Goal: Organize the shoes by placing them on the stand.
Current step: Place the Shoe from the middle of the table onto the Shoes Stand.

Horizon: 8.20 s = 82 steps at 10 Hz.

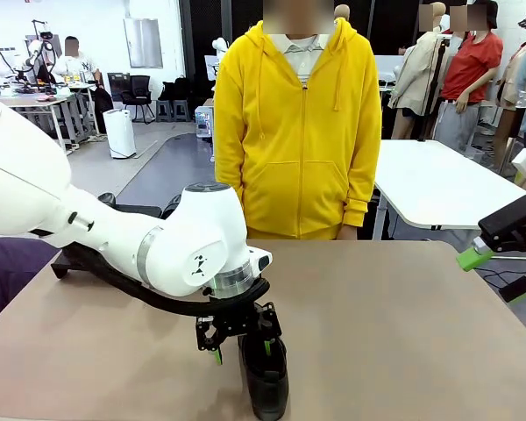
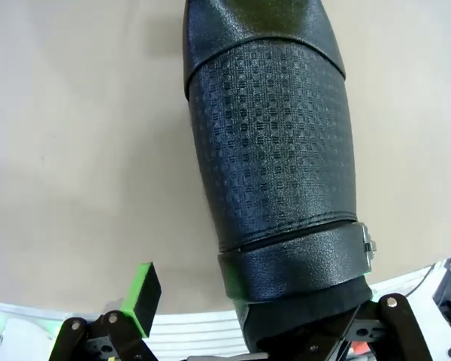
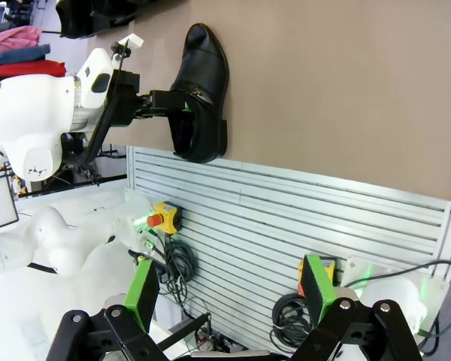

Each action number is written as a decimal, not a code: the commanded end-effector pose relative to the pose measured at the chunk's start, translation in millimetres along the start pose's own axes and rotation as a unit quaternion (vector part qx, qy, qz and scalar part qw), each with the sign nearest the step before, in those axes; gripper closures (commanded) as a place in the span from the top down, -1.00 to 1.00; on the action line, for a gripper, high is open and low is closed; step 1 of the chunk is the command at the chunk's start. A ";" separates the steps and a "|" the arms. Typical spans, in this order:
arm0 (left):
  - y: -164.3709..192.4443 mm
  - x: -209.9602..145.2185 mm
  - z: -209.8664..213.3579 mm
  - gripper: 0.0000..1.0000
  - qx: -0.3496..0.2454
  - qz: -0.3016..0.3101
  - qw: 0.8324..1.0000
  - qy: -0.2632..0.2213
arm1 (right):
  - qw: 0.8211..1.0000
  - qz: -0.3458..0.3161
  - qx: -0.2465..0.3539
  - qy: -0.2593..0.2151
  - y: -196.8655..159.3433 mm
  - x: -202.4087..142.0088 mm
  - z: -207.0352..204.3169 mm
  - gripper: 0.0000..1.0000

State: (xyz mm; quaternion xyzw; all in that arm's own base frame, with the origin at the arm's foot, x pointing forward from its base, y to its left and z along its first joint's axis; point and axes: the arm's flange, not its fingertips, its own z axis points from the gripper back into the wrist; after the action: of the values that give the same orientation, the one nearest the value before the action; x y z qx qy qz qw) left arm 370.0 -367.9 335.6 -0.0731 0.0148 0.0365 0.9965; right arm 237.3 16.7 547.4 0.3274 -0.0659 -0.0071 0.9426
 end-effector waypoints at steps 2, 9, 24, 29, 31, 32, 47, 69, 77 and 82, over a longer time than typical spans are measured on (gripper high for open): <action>-7.7 2.2 3.1 1.00 0.029 0.010 1.000 -0.005 | 1.000 -0.006 0.013 -0.001 3.8 0.4 1.9 1.00; -7.8 1.0 8.7 -1.00 0.039 0.009 0.999 -0.006 | 1.000 -0.006 0.013 -0.001 3.8 0.4 1.9 1.00; 247.3 -108.8 186.5 -1.00 0.064 -0.106 0.933 -0.337 | 1.000 -0.006 0.013 -0.001 3.8 0.4 1.9 1.00; 347.7 -45.9 196.8 -1.00 -0.023 -0.023 0.967 -0.254 | 1.000 -0.006 0.013 -0.001 3.8 0.4 1.9 1.00; 315.2 -41.0 236.4 -1.00 0.022 -0.082 0.963 -0.257 | 1.000 -0.006 0.013 -0.001 3.8 0.4 1.9 1.00; 315.2 -41.0 236.4 -1.00 0.022 -0.082 0.963 -0.257 | 1.000 -0.006 0.013 -0.001 3.8 0.4 1.9 1.00; 318.1 207.4 211.9 -1.00 0.008 -0.093 0.971 -0.222 | 1.000 -0.006 0.013 -0.001 3.8 0.4 1.9 1.00; 299.0 235.8 205.7 1.00 0.038 -0.092 0.960 -0.261 | 1.000 -0.006 0.013 -0.001 3.8 0.4 1.9 1.00; 329.0 12.9 326.3 1.00 -0.049 -0.062 0.993 -0.088 | 1.000 -0.006 0.013 -0.001 3.8 0.4 1.9 1.00; 346.1 -69.8 273.1 1.00 -0.175 -0.042 0.983 -0.027 | 1.000 -0.006 0.013 -0.001 3.8 0.4 1.9 1.00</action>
State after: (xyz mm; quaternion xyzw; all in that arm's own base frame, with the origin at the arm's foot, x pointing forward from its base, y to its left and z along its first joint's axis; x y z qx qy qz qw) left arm 279.9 -4.0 561.3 -0.2110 -0.0330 -0.0310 0.9764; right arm 237.2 16.4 547.3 0.3270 -0.0656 -0.0078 0.9427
